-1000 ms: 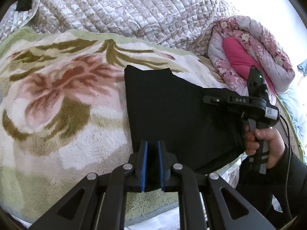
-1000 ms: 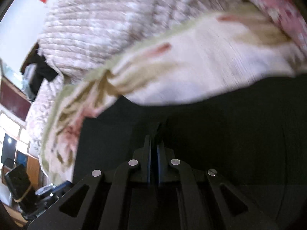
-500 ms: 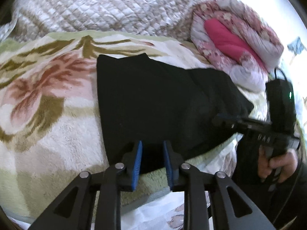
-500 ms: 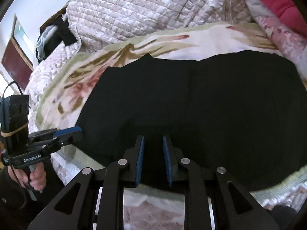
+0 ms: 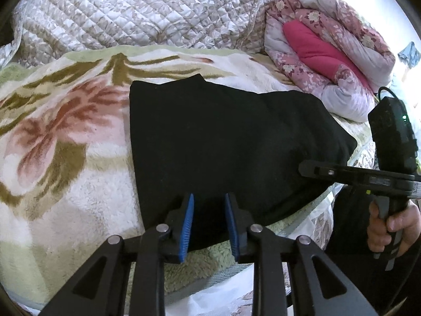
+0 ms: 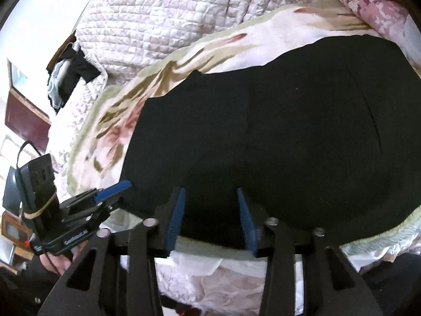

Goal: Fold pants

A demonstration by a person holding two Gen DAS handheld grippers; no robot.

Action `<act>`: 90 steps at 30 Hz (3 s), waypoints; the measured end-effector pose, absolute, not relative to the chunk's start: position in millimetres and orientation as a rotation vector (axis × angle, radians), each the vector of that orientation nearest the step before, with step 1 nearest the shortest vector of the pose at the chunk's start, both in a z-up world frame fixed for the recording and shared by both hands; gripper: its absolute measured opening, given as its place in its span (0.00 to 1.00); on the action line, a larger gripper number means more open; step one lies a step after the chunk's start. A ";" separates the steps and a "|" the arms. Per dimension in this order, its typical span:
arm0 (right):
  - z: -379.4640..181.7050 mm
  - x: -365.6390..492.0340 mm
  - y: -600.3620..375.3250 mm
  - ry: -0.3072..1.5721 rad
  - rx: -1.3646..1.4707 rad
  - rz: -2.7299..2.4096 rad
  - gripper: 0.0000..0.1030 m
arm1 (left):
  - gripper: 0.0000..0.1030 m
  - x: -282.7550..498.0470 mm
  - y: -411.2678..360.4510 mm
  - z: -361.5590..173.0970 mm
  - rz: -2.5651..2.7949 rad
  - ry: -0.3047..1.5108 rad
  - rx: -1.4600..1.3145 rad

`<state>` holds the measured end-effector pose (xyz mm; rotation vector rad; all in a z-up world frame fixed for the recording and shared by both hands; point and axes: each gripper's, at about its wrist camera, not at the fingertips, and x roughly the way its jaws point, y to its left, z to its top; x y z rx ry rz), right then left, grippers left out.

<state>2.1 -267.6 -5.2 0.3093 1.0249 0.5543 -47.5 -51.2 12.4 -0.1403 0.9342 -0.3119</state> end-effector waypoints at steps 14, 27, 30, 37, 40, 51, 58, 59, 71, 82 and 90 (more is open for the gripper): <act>15.2 -15.3 -302.3 0.939 0.333 0.452 0.02 | 0.26 -49.5 -46.3 28.7 -0.277 0.893 -0.152; 1.7 -7.7 -244.0 0.940 0.138 0.536 0.23 | 0.26 -37.3 -52.3 19.2 -0.239 0.939 -0.136; 8.2 -6.3 -247.4 0.912 0.128 0.524 0.23 | 0.26 -29.0 -49.1 23.0 -0.221 0.926 -0.122; 2.9 9.3 -264.0 0.912 0.116 0.433 0.23 | 0.26 -4.1 -43.1 15.4 -0.177 0.928 -0.112; 1.3 12.2 -277.1 0.912 0.160 0.434 0.23 | 0.26 -5.3 -46.9 14.5 -0.173 0.914 -0.087; 15.1 1.4 -321.1 0.870 0.210 0.321 0.45 | 0.30 -22.6 -47.1 17.2 -0.211 0.928 -0.122; 29.1 -9.4 -359.8 0.831 0.319 0.252 0.46 | 0.34 -42.1 -73.8 20.4 -0.305 0.926 -0.080; 29.6 -11.6 -372.2 0.830 0.355 0.229 0.46 | 0.34 -42.1 -75.3 19.4 -0.301 0.930 -0.070; 15.8 -21.6 -480.0 0.768 0.714 0.075 0.57 | 0.34 -41.2 -74.6 16.2 -0.286 0.954 -0.095; -22.2 -15.8 -471.6 0.863 1.017 0.210 0.59 | 0.34 -41.5 -74.9 15.6 -0.282 0.958 -0.093; -6.0 6.0 -459.8 0.778 0.929 0.190 0.58 | 0.34 -40.7 -72.9 14.2 -0.286 0.956 -0.104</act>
